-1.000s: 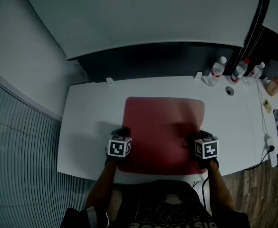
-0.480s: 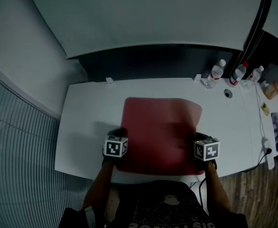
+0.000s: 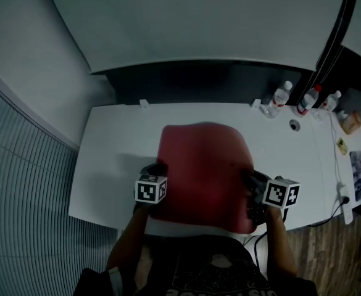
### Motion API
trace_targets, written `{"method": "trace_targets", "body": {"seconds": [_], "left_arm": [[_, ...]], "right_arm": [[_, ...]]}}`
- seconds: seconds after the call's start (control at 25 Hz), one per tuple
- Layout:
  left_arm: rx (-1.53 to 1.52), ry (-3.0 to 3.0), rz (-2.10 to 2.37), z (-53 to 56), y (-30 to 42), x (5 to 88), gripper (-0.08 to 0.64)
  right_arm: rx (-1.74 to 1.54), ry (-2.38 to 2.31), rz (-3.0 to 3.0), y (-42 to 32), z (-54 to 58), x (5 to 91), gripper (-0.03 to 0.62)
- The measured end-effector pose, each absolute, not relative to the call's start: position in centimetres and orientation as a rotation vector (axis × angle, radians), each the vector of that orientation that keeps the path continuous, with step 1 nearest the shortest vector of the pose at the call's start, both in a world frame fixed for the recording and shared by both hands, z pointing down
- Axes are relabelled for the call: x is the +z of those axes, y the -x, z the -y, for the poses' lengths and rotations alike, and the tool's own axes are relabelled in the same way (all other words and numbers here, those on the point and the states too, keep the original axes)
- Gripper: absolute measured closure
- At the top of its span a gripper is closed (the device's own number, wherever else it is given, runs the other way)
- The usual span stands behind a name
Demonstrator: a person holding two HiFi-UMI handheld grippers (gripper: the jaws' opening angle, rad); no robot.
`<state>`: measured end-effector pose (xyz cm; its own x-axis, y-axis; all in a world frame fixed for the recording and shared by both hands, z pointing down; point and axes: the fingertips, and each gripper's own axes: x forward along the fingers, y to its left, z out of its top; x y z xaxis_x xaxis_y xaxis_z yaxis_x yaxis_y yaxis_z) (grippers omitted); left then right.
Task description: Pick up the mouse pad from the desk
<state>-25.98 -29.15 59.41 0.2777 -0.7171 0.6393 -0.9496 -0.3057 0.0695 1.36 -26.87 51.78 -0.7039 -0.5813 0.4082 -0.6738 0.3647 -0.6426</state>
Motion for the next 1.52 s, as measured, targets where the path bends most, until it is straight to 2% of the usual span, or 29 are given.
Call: {"method": "trace_targets", "body": {"seconds": [0.72, 1.16, 1.52], "left_arm": [[0.222, -2.243, 1.645, 28.7, 22.7, 45.0, 0.54], [-0.055, -2.408, 1.706, 28.2, 18.5, 32.7, 0.54], [-0.077, -2.491, 1.73, 27.4, 15.8, 28.7, 0.54]], "right_arm": [[1.197, -0.94, 3.072, 3.9, 28.4, 32.5, 0.549], [0.975, -1.277, 3.249, -0.6, 30.9, 22.3, 0.546], [0.855, -1.425, 3.329, -4.3, 30.2, 18.4, 0.546]]}}
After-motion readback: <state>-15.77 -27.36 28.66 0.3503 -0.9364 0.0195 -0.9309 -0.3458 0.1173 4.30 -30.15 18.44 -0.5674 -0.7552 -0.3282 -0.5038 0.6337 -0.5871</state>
